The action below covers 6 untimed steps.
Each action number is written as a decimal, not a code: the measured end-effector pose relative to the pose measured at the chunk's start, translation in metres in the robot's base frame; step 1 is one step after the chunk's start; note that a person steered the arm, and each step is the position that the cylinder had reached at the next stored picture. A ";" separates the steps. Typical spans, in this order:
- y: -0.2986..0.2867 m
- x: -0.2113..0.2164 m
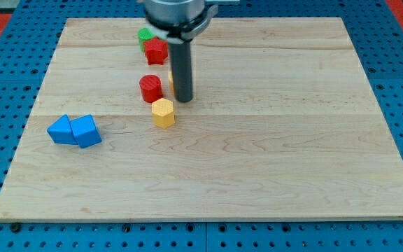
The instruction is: Place the yellow heart to the right side of the red star
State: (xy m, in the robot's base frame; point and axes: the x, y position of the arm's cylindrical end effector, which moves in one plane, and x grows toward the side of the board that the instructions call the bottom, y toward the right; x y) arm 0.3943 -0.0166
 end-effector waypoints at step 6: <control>-0.061 -0.023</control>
State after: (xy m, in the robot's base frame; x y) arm 0.3713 -0.0773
